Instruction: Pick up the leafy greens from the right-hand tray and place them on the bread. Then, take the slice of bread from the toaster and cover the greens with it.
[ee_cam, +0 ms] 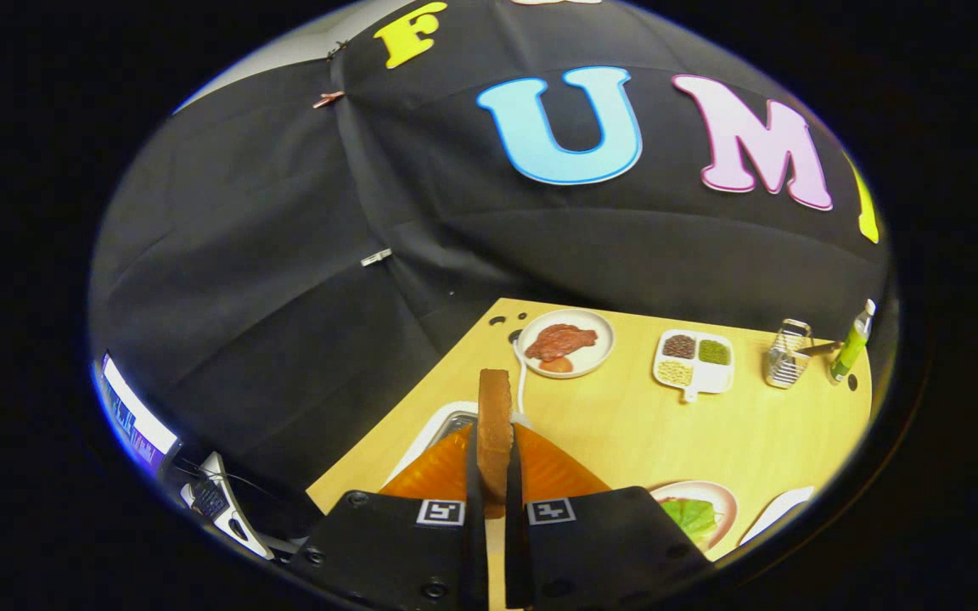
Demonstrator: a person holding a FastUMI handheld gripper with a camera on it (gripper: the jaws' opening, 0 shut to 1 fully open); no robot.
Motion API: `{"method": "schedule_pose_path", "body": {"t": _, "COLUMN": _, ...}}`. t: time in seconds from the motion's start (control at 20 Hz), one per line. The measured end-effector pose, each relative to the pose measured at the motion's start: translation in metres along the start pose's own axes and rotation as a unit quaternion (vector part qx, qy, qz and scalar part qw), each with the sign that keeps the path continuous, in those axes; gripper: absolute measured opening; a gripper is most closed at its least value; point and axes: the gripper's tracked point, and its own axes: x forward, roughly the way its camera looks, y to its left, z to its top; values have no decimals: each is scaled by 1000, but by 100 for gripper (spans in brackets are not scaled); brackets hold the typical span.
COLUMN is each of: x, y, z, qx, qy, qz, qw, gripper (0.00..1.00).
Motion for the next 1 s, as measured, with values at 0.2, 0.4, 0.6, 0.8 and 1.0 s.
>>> {"method": "schedule_pose_path", "body": {"t": 0.2, "x": -14, "y": -52, "z": -8, "qx": 37, "qy": -2, "qz": -34, "qw": 999, "gripper": 12}}
{"method": "schedule_pose_path", "body": {"t": 0.4, "x": -24, "y": -100, "z": -37, "qx": 83, "qy": 9, "qz": -66, "qw": 994, "gripper": 12}}
{"method": "schedule_pose_path", "body": {"t": 0.6, "x": -30, "y": -142, "z": -74, "qx": 122, "qy": 28, "qz": -95, "qw": 988, "gripper": 12}}
{"method": "schedule_pose_path", "body": {"t": 0.8, "x": -31, "y": -164, "z": -108, "qx": 167, "qy": 43, "qz": -104, "qw": 980, "gripper": 12}}
{"method": "schedule_pose_path", "body": {"t": 1.0, "x": -22, "y": -180, "z": -137, "qx": 186, "qy": 53, "qz": -107, "qw": 975, "gripper": 12}}
